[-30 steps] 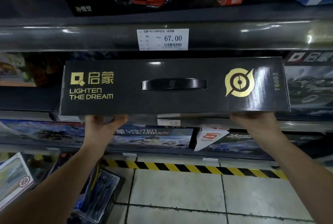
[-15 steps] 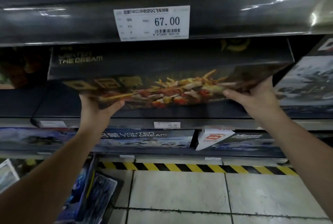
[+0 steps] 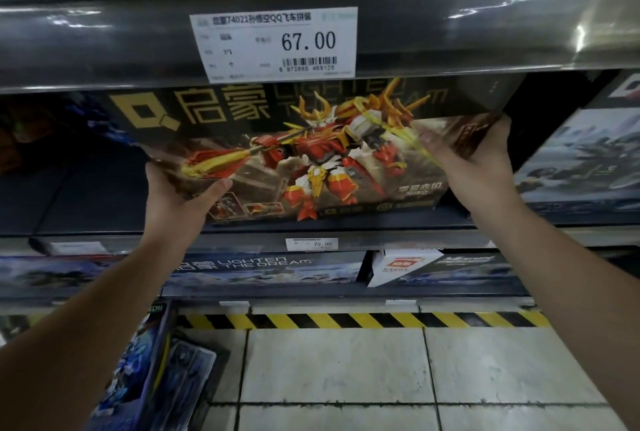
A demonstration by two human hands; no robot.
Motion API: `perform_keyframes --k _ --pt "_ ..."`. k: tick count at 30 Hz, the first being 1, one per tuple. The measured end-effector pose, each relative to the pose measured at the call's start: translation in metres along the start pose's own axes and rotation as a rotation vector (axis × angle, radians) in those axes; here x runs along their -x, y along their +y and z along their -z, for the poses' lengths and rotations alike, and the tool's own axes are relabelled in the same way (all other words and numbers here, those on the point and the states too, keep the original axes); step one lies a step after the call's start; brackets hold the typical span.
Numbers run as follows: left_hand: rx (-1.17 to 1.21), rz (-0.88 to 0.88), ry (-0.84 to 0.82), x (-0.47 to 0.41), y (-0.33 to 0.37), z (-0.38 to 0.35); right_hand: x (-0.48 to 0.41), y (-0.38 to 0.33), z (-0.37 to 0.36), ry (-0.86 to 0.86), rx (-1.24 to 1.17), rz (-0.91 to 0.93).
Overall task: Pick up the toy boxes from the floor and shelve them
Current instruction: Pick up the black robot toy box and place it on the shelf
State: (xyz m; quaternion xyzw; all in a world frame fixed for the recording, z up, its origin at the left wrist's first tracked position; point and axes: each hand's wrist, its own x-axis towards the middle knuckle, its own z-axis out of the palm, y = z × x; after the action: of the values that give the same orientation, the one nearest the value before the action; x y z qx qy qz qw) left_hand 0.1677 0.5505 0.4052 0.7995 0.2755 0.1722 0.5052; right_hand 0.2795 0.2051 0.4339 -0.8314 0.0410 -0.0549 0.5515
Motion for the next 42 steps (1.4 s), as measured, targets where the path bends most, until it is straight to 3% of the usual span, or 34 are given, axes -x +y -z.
perform_keyframes --k 17,30,42 --pt "-0.088 0.031 -0.126 -0.006 -0.006 0.000 0.036 0.010 0.008 0.105 0.074 -0.118" --pt "-0.192 0.073 -0.157 0.060 -0.014 0.089 0.121 -0.004 -0.004 0.071 0.070 -0.144" --pt "-0.238 0.174 -0.056 0.180 0.023 0.220 0.227 -0.102 -0.035 -0.316 0.047 -0.097"
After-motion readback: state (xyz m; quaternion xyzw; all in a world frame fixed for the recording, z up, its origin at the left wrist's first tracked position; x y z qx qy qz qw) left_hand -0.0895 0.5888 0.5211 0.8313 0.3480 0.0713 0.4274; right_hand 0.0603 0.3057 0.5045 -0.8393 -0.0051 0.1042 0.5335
